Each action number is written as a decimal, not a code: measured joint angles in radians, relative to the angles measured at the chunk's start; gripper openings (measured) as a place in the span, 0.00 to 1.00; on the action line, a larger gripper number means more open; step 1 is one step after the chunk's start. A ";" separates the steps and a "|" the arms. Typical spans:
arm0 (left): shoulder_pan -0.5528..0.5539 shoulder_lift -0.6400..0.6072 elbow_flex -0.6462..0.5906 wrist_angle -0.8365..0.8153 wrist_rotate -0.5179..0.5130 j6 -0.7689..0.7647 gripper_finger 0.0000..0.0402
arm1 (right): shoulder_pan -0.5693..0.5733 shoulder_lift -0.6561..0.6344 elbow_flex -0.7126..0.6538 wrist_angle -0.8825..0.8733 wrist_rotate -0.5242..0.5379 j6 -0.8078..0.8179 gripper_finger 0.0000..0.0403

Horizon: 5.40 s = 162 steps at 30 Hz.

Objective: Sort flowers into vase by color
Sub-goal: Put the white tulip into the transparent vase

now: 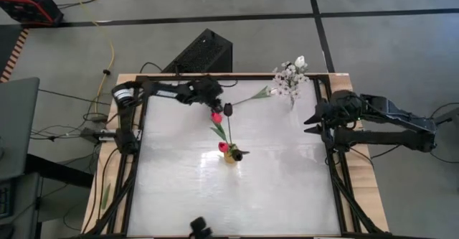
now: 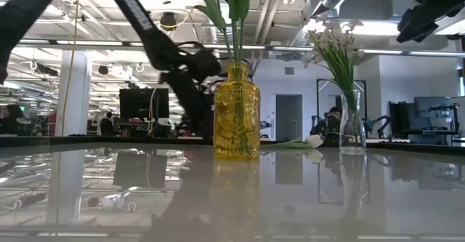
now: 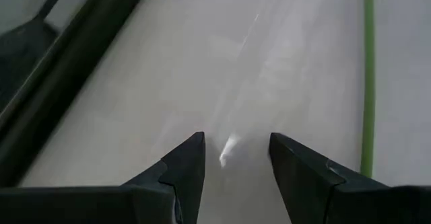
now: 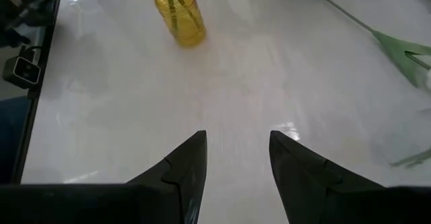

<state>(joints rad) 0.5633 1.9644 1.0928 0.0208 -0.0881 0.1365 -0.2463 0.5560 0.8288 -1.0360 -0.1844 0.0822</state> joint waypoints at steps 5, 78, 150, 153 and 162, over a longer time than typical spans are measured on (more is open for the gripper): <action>-0.007 0.107 0.203 -0.144 0.069 -0.001 0.39 | 0.019 0.000 0.000 -0.002 0.003 0.005 0.46; -0.134 -0.122 0.276 -0.735 -0.017 -0.017 0.00 | 0.091 -0.001 0.000 -0.054 0.026 0.077 0.46; -0.693 -0.622 0.278 -0.149 -0.057 0.042 0.00 | 0.323 0.594 0.078 1.621 0.028 -0.352 0.27; -0.692 -0.622 0.278 -0.144 -0.058 0.040 0.00 | 0.323 0.594 0.078 1.617 0.028 -0.353 0.16; -0.692 -0.624 0.278 -0.207 -0.067 0.053 0.07 | 0.303 0.559 0.088 1.423 0.045 -0.270 0.06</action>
<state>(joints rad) -0.1291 1.3404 1.3705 -0.1861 -0.1550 0.1897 0.0565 1.1151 0.9169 0.3866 -0.1391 -0.1879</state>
